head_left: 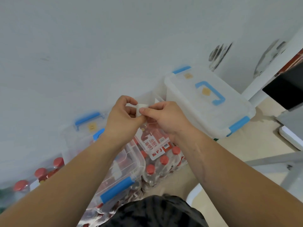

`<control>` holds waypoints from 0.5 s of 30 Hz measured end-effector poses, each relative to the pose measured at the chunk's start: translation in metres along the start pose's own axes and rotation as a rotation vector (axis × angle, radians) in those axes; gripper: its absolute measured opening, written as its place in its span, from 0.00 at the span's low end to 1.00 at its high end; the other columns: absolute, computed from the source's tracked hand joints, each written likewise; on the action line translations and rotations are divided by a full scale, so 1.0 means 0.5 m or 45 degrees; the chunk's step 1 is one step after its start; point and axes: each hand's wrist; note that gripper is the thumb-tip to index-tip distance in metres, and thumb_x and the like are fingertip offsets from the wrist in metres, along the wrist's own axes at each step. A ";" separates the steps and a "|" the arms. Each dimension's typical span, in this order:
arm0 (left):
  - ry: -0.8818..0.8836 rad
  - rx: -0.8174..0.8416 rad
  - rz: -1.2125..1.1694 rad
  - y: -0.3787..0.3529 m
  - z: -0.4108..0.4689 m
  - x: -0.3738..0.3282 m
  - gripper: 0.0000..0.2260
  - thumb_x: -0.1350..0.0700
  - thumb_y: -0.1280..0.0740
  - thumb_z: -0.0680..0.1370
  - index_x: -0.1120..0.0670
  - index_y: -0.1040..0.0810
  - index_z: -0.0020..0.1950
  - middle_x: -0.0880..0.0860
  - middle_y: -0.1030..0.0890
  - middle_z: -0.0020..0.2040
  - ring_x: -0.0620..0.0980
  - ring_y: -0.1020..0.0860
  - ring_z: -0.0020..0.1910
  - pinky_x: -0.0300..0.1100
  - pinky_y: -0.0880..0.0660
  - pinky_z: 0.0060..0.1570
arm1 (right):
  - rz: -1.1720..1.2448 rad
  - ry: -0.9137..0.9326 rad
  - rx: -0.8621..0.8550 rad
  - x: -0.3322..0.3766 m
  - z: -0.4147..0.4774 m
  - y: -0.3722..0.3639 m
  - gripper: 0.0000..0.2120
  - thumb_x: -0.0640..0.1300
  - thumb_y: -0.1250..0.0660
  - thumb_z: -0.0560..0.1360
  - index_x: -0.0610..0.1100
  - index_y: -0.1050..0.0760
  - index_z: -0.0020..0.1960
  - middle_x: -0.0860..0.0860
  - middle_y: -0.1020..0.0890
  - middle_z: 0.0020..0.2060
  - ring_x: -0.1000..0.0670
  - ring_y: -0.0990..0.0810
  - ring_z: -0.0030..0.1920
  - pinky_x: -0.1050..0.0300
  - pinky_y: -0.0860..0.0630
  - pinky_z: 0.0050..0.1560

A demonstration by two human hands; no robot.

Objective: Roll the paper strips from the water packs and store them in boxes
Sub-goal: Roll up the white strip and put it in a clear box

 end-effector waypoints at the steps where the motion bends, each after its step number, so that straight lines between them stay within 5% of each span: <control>1: 0.005 0.004 0.015 0.003 0.005 -0.001 0.17 0.60 0.25 0.72 0.50 0.29 0.54 0.53 0.15 0.39 0.44 0.21 0.30 0.42 0.26 0.36 | -0.007 -0.007 -0.007 0.001 0.009 -0.003 0.10 0.43 0.22 0.71 0.37 0.17 0.45 0.34 0.14 0.42 0.38 0.16 0.40 0.45 0.17 0.42; 6: 0.043 0.047 0.351 0.042 0.036 -0.007 0.23 0.48 0.21 0.68 0.48 0.28 0.55 0.47 0.16 0.43 0.42 0.19 0.38 0.41 0.23 0.40 | -0.130 -0.072 -0.017 -0.015 0.063 -0.022 0.10 0.44 0.24 0.72 0.38 0.18 0.38 0.30 0.18 0.37 0.30 0.16 0.37 0.26 0.21 0.32; 11: -0.251 0.124 1.626 0.095 0.067 0.016 0.10 0.45 0.36 0.79 0.44 0.19 0.58 0.45 0.20 0.62 0.53 0.27 0.60 0.49 0.28 0.60 | -0.540 -0.202 0.042 -0.056 0.155 -0.038 0.09 0.51 0.27 0.74 0.45 0.18 0.45 0.45 0.13 0.34 0.42 0.12 0.35 0.40 0.15 0.42; 15: -0.299 0.268 1.780 0.094 0.081 0.017 0.16 0.40 0.39 0.79 0.41 0.21 0.63 0.43 0.22 0.64 0.52 0.29 0.61 0.49 0.29 0.60 | -0.879 -0.251 0.094 -0.090 0.223 -0.067 0.13 0.51 0.28 0.75 0.40 0.18 0.49 0.44 0.14 0.38 0.42 0.14 0.37 0.47 0.15 0.41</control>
Point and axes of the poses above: each hand's wrist, its own z-axis towards the middle knuckle, its own y-axis out of the back of the hand, x = y × z
